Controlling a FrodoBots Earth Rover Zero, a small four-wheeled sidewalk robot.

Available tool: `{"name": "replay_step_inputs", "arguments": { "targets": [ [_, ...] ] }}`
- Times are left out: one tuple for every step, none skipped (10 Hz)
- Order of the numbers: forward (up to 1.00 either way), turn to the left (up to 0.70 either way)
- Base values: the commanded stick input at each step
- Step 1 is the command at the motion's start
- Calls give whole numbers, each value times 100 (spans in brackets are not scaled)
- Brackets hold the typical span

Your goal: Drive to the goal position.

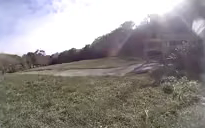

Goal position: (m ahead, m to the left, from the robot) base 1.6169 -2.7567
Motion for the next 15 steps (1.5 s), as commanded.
{"name": "replay_step_inputs", "arguments": {
  "targets": [
    [45,0],
    [45,0],
    [45,0],
    [45,0],
    [44,0],
    [19,0],
    [0,0],
    [0,0],
    [0,0],
    [0,0],
    [0,0],
    [0,0],
    [0,0],
    [0,0],
    [0,0]
  ]
}}
